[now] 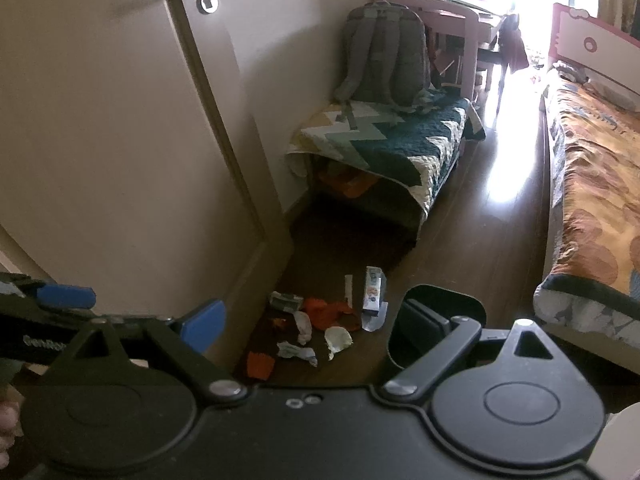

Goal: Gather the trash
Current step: 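Move both tools toward the trash pile and the black bin, then grasp the black bin rim with the right tool while the left tool reaches the red mesh net, then close the left tool on the red mesh net and lift it, then carry the red net over the bin and open the left tool, then move the left tool back down to the white crumpled bag, then grasp the white crumpled bag with the left tool and lift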

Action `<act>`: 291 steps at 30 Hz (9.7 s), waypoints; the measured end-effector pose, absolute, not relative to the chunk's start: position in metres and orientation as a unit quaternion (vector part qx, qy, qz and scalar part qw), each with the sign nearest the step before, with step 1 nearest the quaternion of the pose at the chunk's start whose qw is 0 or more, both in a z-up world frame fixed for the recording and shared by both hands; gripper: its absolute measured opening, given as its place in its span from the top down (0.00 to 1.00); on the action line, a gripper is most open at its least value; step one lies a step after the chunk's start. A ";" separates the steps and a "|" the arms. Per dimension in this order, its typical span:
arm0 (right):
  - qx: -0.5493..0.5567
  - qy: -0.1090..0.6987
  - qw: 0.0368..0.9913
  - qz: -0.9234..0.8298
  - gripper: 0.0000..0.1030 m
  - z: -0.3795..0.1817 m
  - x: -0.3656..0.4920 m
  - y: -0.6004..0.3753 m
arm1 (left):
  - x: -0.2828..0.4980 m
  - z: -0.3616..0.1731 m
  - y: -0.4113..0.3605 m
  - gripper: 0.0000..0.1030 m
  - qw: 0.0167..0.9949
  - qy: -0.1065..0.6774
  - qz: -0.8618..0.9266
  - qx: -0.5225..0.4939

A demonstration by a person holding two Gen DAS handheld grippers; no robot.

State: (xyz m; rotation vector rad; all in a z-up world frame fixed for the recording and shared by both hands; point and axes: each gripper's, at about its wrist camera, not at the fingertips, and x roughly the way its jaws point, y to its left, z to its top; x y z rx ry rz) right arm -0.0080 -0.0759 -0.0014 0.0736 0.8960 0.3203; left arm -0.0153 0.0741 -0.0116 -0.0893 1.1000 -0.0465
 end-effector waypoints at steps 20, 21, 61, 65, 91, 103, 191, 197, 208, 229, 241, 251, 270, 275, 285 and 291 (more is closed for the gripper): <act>0.048 0.438 0.884 0.156 0.11 -0.039 0.032 -0.083 | 0.036 -0.049 0.071 0.02 0.843 0.536 -0.035 -0.029; 0.048 0.439 0.883 0.162 0.11 -0.043 0.036 -0.086 | 0.040 -0.050 0.065 0.02 0.844 0.534 -0.027 -0.029; 0.024 0.526 0.845 0.093 0.19 -0.298 0.113 -0.082 | 0.132 -0.343 0.119 0.02 0.791 0.611 0.010 -0.025; 0.012 0.526 0.848 0.068 0.23 -0.332 0.120 -0.112 | 0.134 -0.394 0.123 0.02 0.794 0.607 0.028 -0.032; -0.007 0.603 0.798 0.019 0.43 -0.449 0.177 -0.240 | 0.148 -0.651 0.181 0.02 0.745 0.657 -0.032 0.108; 0.026 0.620 0.784 -0.004 0.49 -0.481 0.174 -0.243 | 0.141 -0.710 0.181 0.02 0.730 0.674 0.027 0.110; 0.040 0.569 0.821 -0.016 0.87 -0.503 0.165 -0.294 | 0.240 -0.537 -0.246 0.89 0.752 0.577 -0.291 0.133; 0.038 0.566 0.823 -0.025 0.97 -0.504 0.161 -0.296 | 0.242 -0.538 -0.249 0.83 0.753 0.576 -0.287 0.136; 0.027 0.567 0.822 -0.041 0.98 -0.504 0.163 -0.293 | 0.239 -0.518 -0.237 0.32 0.771 0.551 -0.301 0.106; -0.074 0.546 0.833 -0.036 0.97 -0.465 0.170 -0.238 | 0.276 -0.441 -0.032 0.32 0.854 0.467 -0.218 0.063; -0.187 0.509 0.840 0.015 0.99 -0.421 0.178 -0.159 | 0.277 -0.538 0.126 0.32 0.842 0.535 -0.056 0.032; -0.224 0.520 0.823 0.044 0.97 -0.414 0.180 -0.119 | 0.222 -0.655 0.138 0.32 0.787 0.606 -0.087 0.073; -0.228 0.542 0.808 0.023 0.97 -0.413 0.177 -0.102 | 0.205 -0.733 0.115 0.33 0.756 0.633 -0.116 0.116; -0.215 0.547 0.809 0.014 0.96 -0.413 0.174 -0.105 | 0.204 -0.732 0.123 0.56 0.756 0.641 -0.098 0.093; -0.208 0.545 0.812 0.010 0.97 -0.412 0.170 -0.108 | 0.195 -0.719 0.129 0.58 0.760 0.639 -0.080 0.090; -0.199 0.541 0.817 0.012 0.97 -0.411 0.169 -0.114 | 0.200 -0.688 0.128 0.58 0.776 0.621 -0.084 0.069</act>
